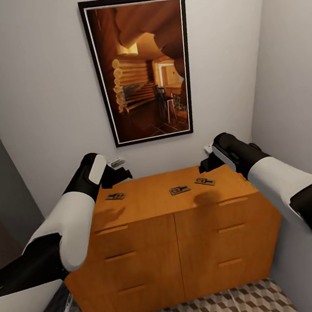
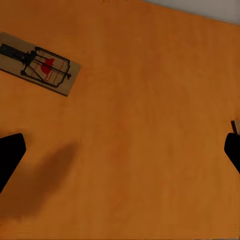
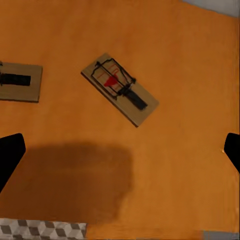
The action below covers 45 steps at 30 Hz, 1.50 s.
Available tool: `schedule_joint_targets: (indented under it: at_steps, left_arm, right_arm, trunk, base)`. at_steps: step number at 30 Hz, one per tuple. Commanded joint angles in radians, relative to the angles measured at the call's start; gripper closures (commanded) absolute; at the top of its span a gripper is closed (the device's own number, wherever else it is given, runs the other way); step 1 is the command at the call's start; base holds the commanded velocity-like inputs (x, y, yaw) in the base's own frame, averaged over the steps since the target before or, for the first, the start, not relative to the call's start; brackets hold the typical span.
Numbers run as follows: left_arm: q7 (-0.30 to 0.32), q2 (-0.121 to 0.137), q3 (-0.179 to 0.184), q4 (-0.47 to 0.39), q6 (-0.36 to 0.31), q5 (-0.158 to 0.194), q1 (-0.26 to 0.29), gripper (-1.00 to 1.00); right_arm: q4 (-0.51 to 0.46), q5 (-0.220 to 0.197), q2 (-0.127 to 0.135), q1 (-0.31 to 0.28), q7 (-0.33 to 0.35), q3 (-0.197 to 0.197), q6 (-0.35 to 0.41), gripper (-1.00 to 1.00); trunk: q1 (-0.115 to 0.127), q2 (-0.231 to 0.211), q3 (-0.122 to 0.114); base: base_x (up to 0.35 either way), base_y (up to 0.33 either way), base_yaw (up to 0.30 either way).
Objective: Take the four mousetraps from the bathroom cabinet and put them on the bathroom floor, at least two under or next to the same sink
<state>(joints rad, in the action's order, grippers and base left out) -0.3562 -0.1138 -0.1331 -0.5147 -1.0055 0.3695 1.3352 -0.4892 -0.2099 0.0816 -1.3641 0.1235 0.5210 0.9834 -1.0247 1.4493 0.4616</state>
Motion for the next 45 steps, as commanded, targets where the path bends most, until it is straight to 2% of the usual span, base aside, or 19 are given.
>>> schedule_joint_targets:
  at_steps: [1,9,12,25,28,33,37,40,41,45]
  left_arm:
    - [-0.01,-0.001,-0.004,-0.001,-0.002,0.009,0.001,-1.0]
    - [-0.009,-0.004,0.027,0.012,-0.002,0.01,-0.002,-1.0]
    - [-0.009,-0.005,0.033,0.019,-0.002,0.011,-0.002,-1.0]
    - [-0.009,-0.006,0.038,0.025,-0.002,0.011,-0.002,-1.0]
    - [-0.008,-0.007,0.039,0.026,-0.002,0.011,-0.002,-1.0]
    - [-0.006,-0.009,0.052,0.028,-0.002,0.011,-0.006,-1.0]
    - [-0.006,-0.009,0.057,0.028,-0.002,0.012,-0.008,-1.0]
    - [-0.006,-0.009,0.06,0.028,-0.002,0.012,-0.01,-1.0]
    - [-0.006,-0.009,0.061,0.028,-0.003,0.012,-0.011,-1.0]
    - [-0.006,-0.009,0.061,0.029,-0.003,0.012,-0.011,-1.0]
  right_arm:
    - [-0.004,-0.007,0.009,-0.001,0.016,0.019,0.003,-1.0]
    - [-0.033,0.002,0.079,-0.001,0.227,0.142,-0.002,-1.0]
    - [-0.046,0.011,0.091,-0.001,0.26,0.166,-0.005,-1.0]
    - [-0.073,0.037,0.096,-0.001,0.285,0.19,-0.053,-1.0]
    - [-0.074,0.038,0.096,-0.001,0.303,0.216,-0.079,-1.0]
    - [-0.079,0.046,0.097,-0.002,0.4,0.268,-0.114,-1.0]
    - [-0.085,0.071,0.098,-0.002,0.442,0.28,-0.126,-1.0]
    - [-0.091,0.116,0.097,-0.003,0.465,0.286,-0.133,-1.0]
    - [-0.094,0.141,0.095,-0.003,0.492,0.29,-0.139,-1.0]
    - [-0.093,0.147,0.095,-0.003,0.533,0.293,-0.159,-1.0]
  trunk:
    - [0.0,0.001,0.001]
    - [0.0,0.001,0.001]
    - [0.0,0.001,0.001]
    - [0.0,0.001,0.001]
    - [0.0,0.001,0.001]
    - [0.0,0.001,0.001]
    - [0.0,0.001,0.001]
    - [0.0,0.001,0.001]
    - [0.0,0.001,0.001]
    - [0.0,0.001,0.001]
  base:
    - [0.192,-0.105,0.0]
    - [0.15,-0.094,0.0]
    - [0.03,-0.02,0.0]
    - [0.009,-0.003,0.0]
    - [0.188,0.0,0.0]
    - [0.195,0.0,0.0]
    - [0.066,0.0,0.0]
    - [0.023,0.0,0.0]
    - [0.004,0.0,0.0]
    - [0.002,0.0,0.0]
